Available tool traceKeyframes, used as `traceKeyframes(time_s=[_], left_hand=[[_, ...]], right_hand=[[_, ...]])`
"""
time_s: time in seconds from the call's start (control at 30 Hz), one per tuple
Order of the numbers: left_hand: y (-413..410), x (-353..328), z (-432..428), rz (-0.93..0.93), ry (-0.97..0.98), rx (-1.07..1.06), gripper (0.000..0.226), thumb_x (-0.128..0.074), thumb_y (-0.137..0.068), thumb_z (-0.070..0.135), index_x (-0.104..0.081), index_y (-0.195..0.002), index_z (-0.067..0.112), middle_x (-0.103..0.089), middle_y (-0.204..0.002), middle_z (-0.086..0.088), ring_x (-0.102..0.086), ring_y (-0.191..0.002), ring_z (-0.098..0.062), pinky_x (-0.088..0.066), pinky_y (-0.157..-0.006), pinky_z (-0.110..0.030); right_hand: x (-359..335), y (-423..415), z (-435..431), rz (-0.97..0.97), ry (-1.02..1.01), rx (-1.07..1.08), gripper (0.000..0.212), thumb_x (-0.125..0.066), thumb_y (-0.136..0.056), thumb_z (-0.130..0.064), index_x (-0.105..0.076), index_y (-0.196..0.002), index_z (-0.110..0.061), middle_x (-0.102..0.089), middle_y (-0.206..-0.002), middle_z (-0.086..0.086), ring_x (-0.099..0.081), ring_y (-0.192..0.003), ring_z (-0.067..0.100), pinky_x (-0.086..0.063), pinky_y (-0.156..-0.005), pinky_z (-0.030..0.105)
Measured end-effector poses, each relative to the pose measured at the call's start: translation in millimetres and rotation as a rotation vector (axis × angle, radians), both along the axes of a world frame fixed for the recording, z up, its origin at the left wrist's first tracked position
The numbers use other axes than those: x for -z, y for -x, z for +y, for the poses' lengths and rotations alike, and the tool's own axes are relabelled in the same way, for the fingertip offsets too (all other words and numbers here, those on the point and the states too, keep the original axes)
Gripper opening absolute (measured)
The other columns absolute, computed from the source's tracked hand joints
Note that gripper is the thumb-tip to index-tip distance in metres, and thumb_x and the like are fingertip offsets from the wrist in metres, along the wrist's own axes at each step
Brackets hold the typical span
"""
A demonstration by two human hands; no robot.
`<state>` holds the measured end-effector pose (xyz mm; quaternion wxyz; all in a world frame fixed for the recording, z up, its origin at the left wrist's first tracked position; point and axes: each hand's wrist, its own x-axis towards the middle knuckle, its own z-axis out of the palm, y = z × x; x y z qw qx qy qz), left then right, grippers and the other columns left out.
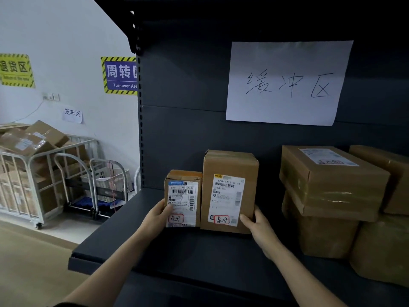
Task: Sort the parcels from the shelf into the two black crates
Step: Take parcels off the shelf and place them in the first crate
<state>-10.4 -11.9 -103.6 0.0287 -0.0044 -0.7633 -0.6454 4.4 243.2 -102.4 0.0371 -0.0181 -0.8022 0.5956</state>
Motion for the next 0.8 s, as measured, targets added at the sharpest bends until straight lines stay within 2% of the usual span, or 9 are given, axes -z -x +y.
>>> traceKeyframes(time_s=[0.03,0.13,0.2,0.27,0.3,0.47,0.63,0.7,0.8], left_hand=[[-4,-1,1,0.011,-0.031,0.0,0.023,-0.038,-0.099,0.02,-0.053,-0.117,0.015,-0.067,-0.105,-0.004,-0.066,-0.092,-0.016,-0.054,-0.074,-0.023],[-16,-9,3,0.086,-0.061,-0.045,0.02,-0.037,-0.099,0.02,-0.054,-0.107,0.016,-0.066,-0.095,-0.002,-0.064,-0.082,-0.013,-0.053,-0.06,-0.012],[-24,-12,3,0.13,-0.052,-0.085,0.02,-0.038,-0.099,0.021,-0.054,-0.109,0.014,-0.066,-0.095,-0.002,-0.063,-0.085,-0.016,-0.053,-0.068,-0.015],[-35,-14,3,0.152,-0.061,-0.092,0.026,-0.04,-0.098,0.024,-0.056,-0.113,0.01,-0.067,-0.101,-0.006,-0.064,-0.093,-0.021,-0.052,-0.084,-0.03],[-41,-15,3,0.157,-0.074,-0.093,0.028,-0.041,-0.098,0.025,-0.056,-0.114,0.009,-0.067,-0.103,-0.009,-0.064,-0.094,-0.022,-0.051,-0.088,-0.035],[-71,-24,8,0.2,-0.113,-0.127,0.019,-0.045,-0.096,0.026,-0.059,-0.105,0.018,-0.068,-0.094,0.0,-0.064,-0.083,-0.011,-0.049,-0.074,-0.024],[-108,-28,8,0.24,-0.082,-0.175,0.017,-0.044,-0.097,0.027,-0.06,-0.094,0.024,-0.069,-0.094,-0.001,-0.065,-0.085,-0.014,-0.051,-0.079,-0.026],[-124,-28,8,0.243,-0.066,-0.195,0.019,-0.044,-0.097,0.027,-0.061,-0.097,0.022,-0.07,-0.095,-0.002,-0.065,-0.088,-0.016,-0.05,-0.083,-0.03],[-147,-28,5,0.24,-0.052,-0.232,0.021,-0.043,-0.097,0.028,-0.061,-0.103,0.018,-0.07,-0.096,-0.001,-0.065,-0.088,-0.015,-0.05,-0.083,-0.029]], right_hand=[[-3,-3,1,0.017,0.005,0.0,0.052,-0.049,-0.095,-0.024,-0.029,-0.144,-0.025,-0.05,-0.135,-0.003,-0.044,-0.127,0.017,-0.035,-0.105,0.032],[-14,-14,4,0.079,0.027,0.011,0.049,-0.047,-0.095,-0.032,-0.034,-0.141,-0.025,-0.055,-0.125,-0.004,-0.05,-0.118,0.015,-0.04,-0.099,0.03],[-18,-23,5,0.117,0.052,0.017,0.047,-0.047,-0.095,-0.034,-0.037,-0.14,-0.024,-0.057,-0.116,-0.007,-0.053,-0.11,0.012,-0.041,-0.095,0.028],[-22,-33,6,0.136,0.077,0.012,0.047,-0.046,-0.095,-0.034,-0.037,-0.14,-0.024,-0.057,-0.114,-0.008,-0.053,-0.109,0.011,-0.04,-0.095,0.028],[-23,-39,6,0.143,0.081,0.006,0.047,-0.046,-0.095,-0.034,-0.037,-0.14,-0.024,-0.057,-0.115,-0.008,-0.052,-0.11,0.011,-0.04,-0.096,0.028],[-27,-68,12,0.171,0.083,-0.029,0.046,-0.044,-0.096,-0.033,-0.038,-0.14,-0.023,-0.058,-0.112,-0.011,-0.053,-0.107,0.008,-0.039,-0.093,0.025],[-30,-94,14,0.188,0.097,-0.075,0.043,-0.044,-0.096,-0.033,-0.04,-0.138,-0.023,-0.057,-0.103,-0.017,-0.054,-0.099,0.003,-0.039,-0.088,0.023],[-31,-104,13,0.192,0.096,-0.099,0.042,-0.043,-0.096,-0.033,-0.04,-0.137,-0.023,-0.055,-0.099,-0.021,-0.052,-0.093,-0.004,-0.04,-0.084,0.02],[-30,-116,11,0.201,0.1,-0.128,0.042,-0.043,-0.096,-0.033,-0.041,-0.137,-0.023,-0.055,-0.098,-0.022,-0.052,-0.091,-0.005,-0.042,-0.078,0.018]])
